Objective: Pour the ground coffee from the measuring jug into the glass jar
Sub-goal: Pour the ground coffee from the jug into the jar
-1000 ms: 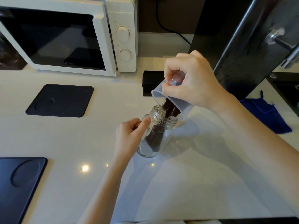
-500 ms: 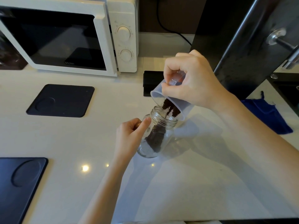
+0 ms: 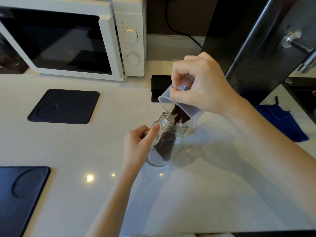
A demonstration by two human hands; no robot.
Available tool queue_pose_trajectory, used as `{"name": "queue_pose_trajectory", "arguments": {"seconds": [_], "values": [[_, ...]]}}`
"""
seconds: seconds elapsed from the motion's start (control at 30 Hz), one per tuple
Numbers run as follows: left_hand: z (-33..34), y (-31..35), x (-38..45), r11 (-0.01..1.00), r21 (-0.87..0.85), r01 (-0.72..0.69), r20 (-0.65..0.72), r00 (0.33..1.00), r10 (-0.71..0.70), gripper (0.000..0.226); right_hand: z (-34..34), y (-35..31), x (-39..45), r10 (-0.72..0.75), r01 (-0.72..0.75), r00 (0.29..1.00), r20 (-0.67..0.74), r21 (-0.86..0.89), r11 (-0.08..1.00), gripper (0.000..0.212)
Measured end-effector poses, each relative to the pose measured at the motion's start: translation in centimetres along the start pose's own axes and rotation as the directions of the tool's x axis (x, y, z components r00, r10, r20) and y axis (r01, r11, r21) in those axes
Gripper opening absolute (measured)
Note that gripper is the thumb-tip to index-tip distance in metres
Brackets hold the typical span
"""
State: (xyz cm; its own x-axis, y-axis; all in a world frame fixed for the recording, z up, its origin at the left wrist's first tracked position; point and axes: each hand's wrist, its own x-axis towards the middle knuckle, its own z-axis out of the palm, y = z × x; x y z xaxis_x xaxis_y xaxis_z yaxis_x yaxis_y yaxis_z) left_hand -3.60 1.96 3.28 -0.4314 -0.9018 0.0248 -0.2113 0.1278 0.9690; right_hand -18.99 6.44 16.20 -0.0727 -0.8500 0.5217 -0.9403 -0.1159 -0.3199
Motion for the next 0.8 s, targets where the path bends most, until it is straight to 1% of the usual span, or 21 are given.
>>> {"name": "queue_pose_trajectory", "arguments": {"seconds": [0.5,0.6,0.8], "values": [[0.15,0.04,-0.05,1.0,-0.022,-0.017,-0.014,1.0,0.017,0.051,-0.06,-0.34,0.04,-0.025,0.026,1.0,0.009,-0.018,1.0,0.015],[0.1,-0.04,-0.06,0.999,-0.032,-0.012,-0.015,1.0,0.012,0.051,-0.1,-0.34,0.05,0.004,-0.003,1.0,0.015,-0.005,1.0,0.016],[0.11,0.04,-0.03,0.999,-0.037,-0.013,-0.016,1.0,0.012,0.052,-0.09,-0.34,0.16,-0.002,0.002,1.0,0.018,-0.019,1.0,0.015]]}}
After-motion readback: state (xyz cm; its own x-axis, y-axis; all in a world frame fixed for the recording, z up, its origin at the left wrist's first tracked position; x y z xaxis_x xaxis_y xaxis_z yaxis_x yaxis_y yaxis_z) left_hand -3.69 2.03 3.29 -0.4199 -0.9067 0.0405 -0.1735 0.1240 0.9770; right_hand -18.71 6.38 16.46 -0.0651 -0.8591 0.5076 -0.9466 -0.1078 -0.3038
